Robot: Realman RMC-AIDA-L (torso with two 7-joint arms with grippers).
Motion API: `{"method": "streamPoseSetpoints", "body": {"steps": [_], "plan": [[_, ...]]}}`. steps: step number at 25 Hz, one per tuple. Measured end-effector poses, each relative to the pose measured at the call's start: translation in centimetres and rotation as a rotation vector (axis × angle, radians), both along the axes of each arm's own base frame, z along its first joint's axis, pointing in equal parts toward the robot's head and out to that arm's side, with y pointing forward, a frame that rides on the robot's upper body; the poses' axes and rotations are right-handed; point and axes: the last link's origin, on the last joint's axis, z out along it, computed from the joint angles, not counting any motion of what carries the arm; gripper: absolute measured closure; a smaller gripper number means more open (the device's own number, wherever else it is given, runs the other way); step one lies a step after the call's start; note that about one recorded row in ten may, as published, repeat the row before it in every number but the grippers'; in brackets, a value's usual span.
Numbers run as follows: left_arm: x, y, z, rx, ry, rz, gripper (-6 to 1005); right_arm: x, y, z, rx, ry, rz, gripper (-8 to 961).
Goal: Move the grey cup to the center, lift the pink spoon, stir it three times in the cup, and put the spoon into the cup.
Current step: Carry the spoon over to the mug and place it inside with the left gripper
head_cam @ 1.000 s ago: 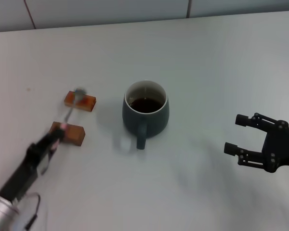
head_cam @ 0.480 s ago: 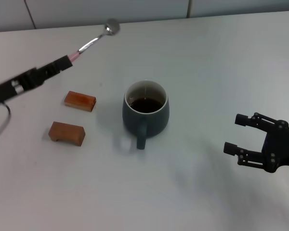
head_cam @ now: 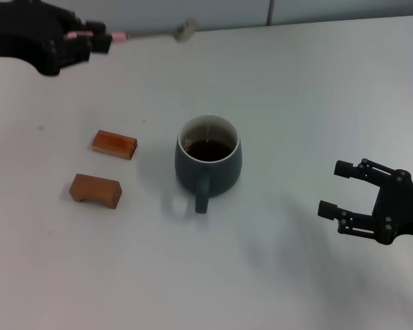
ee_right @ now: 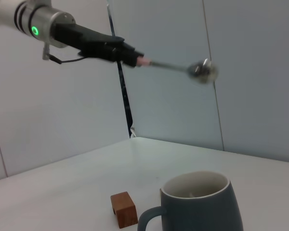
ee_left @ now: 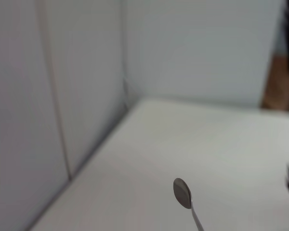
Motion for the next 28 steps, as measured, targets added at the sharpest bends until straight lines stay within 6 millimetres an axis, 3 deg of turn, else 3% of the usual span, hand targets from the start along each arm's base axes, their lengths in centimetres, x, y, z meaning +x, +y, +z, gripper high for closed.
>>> {"method": "streamPoseSetpoints", "body": {"steps": [6,12,28], "plan": [[2.5,-0.5,-0.9,-0.062,0.228,-0.127,873,-0.1,0.2,0.0,0.005,-0.001,0.0,114],[4.9,-0.7,-3.7,-0.152,0.378,-0.221,873,-0.3,0.6,-0.1,0.001,-0.006,0.011,114],[7.2,0.4,-7.1,-0.183,0.642,-0.304,872,-0.4,0.7,-0.1,0.0,-0.005,0.014,115]]}}
